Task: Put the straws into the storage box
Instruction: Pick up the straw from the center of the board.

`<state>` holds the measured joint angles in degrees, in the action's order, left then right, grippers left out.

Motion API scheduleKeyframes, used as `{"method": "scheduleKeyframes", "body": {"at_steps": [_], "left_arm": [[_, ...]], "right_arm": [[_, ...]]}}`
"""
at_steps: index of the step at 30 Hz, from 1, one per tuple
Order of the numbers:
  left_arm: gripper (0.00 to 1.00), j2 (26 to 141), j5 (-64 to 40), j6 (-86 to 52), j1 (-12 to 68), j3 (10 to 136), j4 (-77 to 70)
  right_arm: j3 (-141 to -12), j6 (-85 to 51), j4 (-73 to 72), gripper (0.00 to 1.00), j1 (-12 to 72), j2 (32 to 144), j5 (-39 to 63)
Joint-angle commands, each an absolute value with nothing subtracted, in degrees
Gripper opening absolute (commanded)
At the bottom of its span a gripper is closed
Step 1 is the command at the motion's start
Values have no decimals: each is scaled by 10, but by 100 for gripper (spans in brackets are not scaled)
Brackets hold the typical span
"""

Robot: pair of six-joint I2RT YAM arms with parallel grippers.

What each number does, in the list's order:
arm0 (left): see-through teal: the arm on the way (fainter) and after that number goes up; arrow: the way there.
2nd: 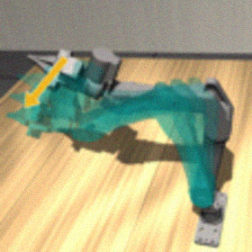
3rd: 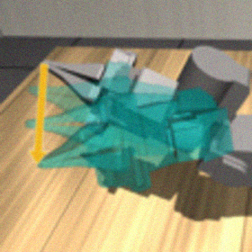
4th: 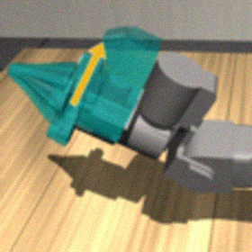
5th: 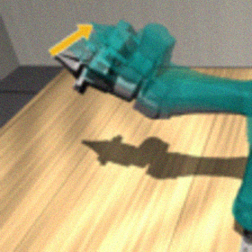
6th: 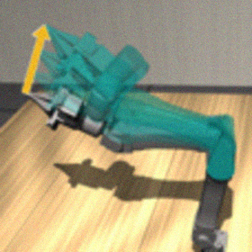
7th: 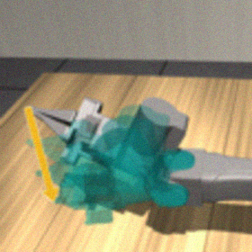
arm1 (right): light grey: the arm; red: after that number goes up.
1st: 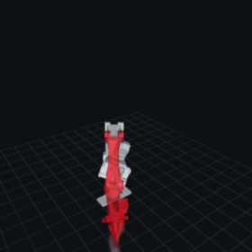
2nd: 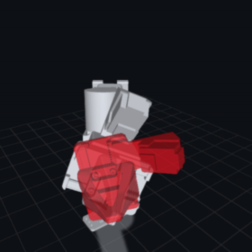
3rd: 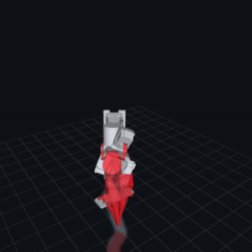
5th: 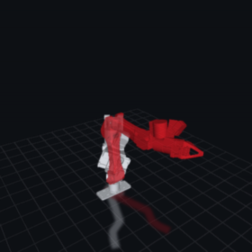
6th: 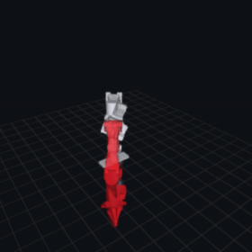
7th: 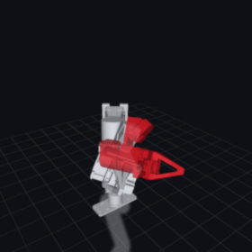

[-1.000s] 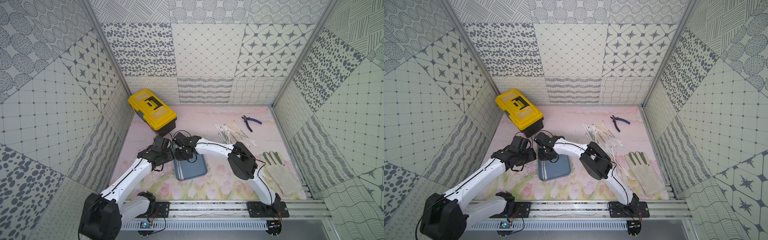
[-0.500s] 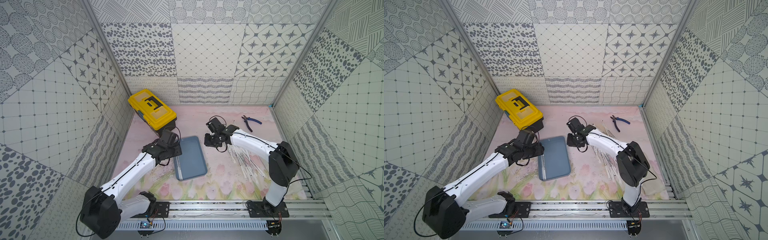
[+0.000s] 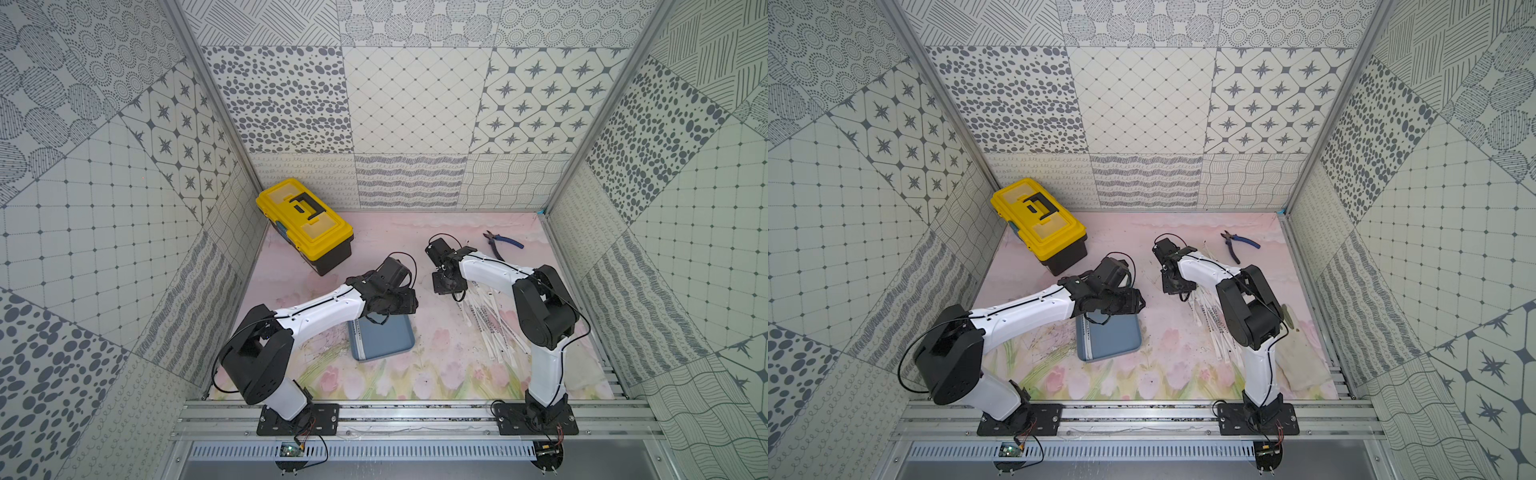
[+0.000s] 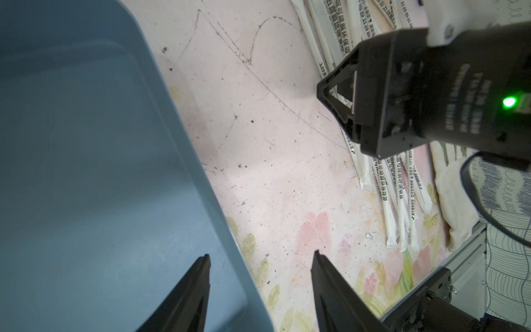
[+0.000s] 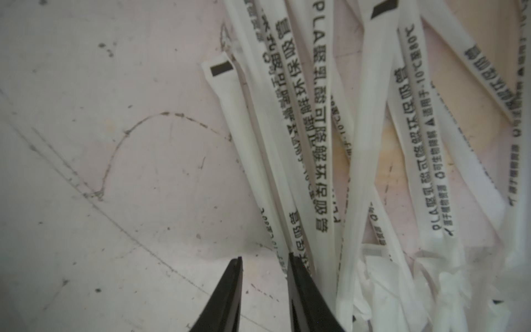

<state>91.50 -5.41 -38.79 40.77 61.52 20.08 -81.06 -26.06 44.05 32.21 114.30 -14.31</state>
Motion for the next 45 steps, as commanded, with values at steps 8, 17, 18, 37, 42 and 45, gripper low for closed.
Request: {"method": "scheduleKeyframes", "body": {"at_steps": [8,17,18,37,42,45], "left_arm": [[61,922,-67,-380,413,622,177],[60,818,-13,-363,364,563,229],[61,806,-13,-364,355,552,233],[60,649,78,-355,227,477,373],[61,598,95,-345,170,464,395],[61,597,87,-341,155,459,395]], "right_arm": [[-807,-277,420,22,329,1171,-95],[-796,-339,436,12,445,1124,-122],[-795,-348,439,12,452,1123,-116],[-798,-361,430,11,470,1086,-102],[-858,-383,457,11,503,1049,-76],[-882,-418,423,11,538,1077,-33]]}}
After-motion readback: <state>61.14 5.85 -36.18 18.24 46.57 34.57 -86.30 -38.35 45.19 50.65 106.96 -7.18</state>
